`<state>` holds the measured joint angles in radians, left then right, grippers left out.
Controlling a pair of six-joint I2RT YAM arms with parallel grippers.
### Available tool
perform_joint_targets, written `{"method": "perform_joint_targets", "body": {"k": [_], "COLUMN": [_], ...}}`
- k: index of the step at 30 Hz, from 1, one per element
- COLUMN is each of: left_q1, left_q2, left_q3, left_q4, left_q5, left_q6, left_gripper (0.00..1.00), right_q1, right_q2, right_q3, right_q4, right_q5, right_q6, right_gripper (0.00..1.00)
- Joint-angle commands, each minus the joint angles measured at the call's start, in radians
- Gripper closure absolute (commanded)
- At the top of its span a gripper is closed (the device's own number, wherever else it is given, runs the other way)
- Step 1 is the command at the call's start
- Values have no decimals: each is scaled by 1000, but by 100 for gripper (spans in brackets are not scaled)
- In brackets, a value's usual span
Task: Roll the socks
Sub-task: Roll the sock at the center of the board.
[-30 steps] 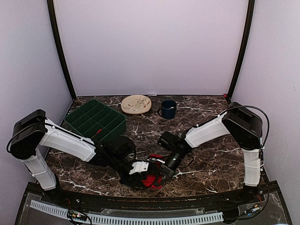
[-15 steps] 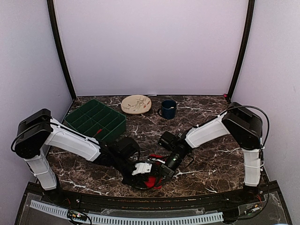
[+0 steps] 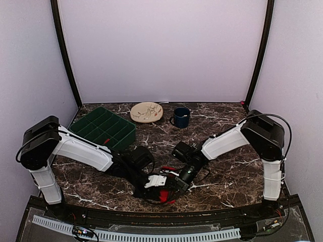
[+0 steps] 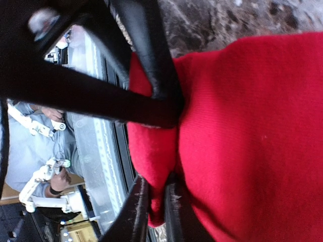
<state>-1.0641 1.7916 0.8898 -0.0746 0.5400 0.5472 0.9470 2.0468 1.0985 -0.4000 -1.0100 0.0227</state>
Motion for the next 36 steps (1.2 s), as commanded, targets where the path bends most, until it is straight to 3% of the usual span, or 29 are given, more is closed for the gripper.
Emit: {"method": "perform_joint_targets", "body": {"k": [1, 20, 29, 36], "left_q1": [-5, 13, 62, 135], "left_q2": [24, 116, 185, 297], "left_q3": [15, 122, 217, 359], "left_q4": [-76, -188, -285, -480], "left_q5": [3, 14, 121, 296], "left_q6": [17, -33, -47, -51], "left_gripper": [88, 90, 90, 91], "right_q1": [-27, -113, -120, -119], "right_q2": [-57, -240, -366, -500], "right_q3": [-54, -291, -370, -426], "right_q4": [62, 323, 372, 365], "right_q5": [43, 113, 292, 488], "right_q6": [45, 223, 253, 251], "right_gripper": [84, 74, 73, 72]}}
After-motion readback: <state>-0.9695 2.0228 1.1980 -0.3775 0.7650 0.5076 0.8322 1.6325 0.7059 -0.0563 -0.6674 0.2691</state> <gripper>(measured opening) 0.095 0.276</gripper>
